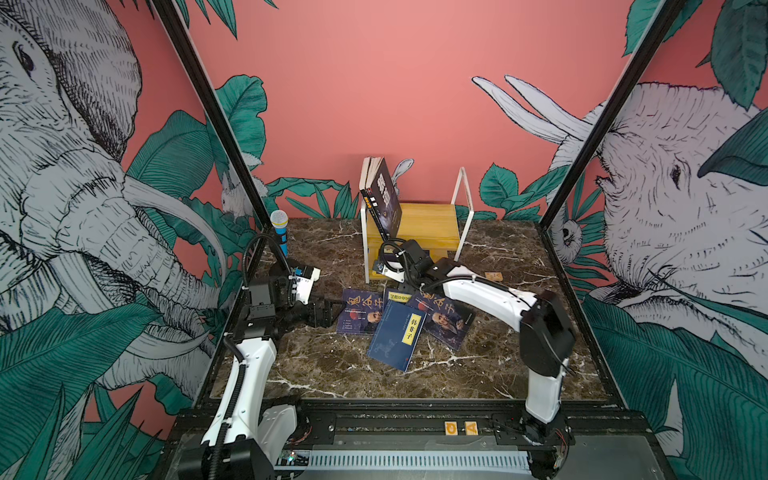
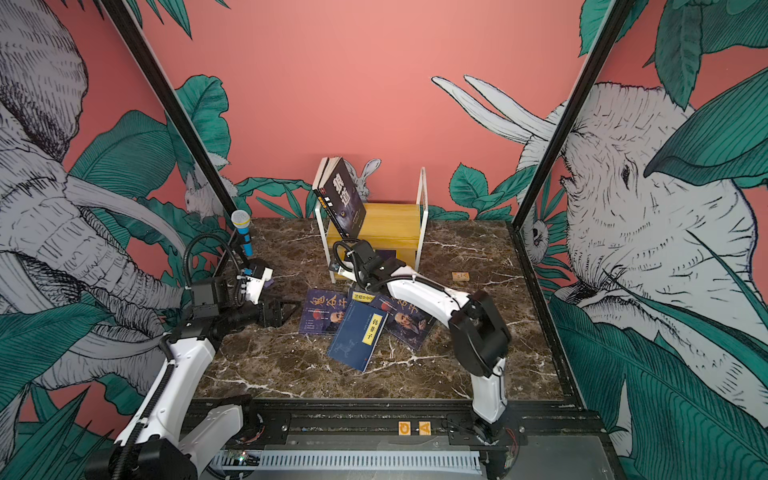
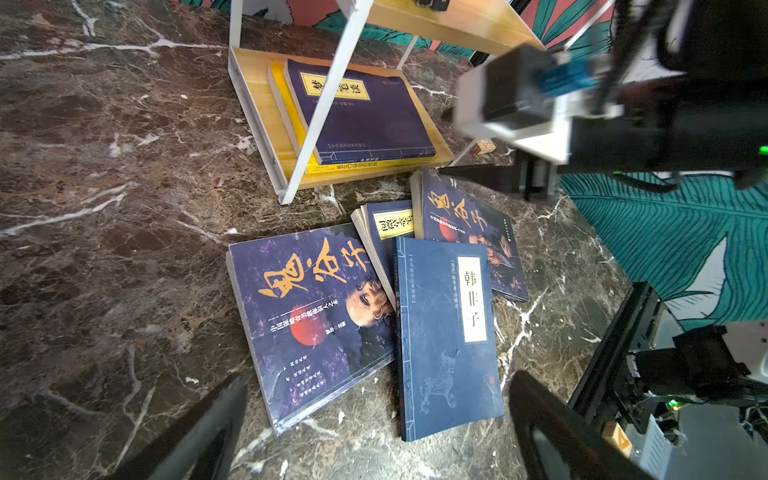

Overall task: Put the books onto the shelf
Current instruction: 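Open the right gripper and move it back to the blue book pile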

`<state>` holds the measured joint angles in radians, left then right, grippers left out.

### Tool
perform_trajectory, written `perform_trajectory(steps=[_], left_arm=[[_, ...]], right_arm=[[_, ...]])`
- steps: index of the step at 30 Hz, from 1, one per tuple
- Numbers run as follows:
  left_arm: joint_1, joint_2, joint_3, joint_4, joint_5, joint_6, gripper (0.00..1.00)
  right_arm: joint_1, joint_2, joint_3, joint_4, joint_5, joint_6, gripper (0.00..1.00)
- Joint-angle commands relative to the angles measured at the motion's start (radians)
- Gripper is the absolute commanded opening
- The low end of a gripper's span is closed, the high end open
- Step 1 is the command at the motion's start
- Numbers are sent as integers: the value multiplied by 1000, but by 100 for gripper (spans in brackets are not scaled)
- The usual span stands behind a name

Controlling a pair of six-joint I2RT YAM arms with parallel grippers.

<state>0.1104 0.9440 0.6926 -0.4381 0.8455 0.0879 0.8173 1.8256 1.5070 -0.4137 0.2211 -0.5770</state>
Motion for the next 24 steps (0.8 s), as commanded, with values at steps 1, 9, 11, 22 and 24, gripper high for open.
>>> perform_trajectory(steps=[1, 9, 11, 22, 24], left_arm=[[1, 2, -19, 42, 60, -42, 99], [-75, 74, -31, 112, 88, -138, 95], [-97, 92, -43, 135, 87, -154, 95], [-211, 218, -49, 163, 50, -169, 94], [-223, 240, -48, 161, 39, -170, 94]], right_arm=[[33, -163, -139, 48, 9, 139, 52], [61, -528, -489, 167, 28, 588, 41], [65, -589, -563, 193, 13, 689, 36], [106, -621, -736, 235, -51, 990, 0], [122, -596, -729, 230, -66, 1001, 0]])
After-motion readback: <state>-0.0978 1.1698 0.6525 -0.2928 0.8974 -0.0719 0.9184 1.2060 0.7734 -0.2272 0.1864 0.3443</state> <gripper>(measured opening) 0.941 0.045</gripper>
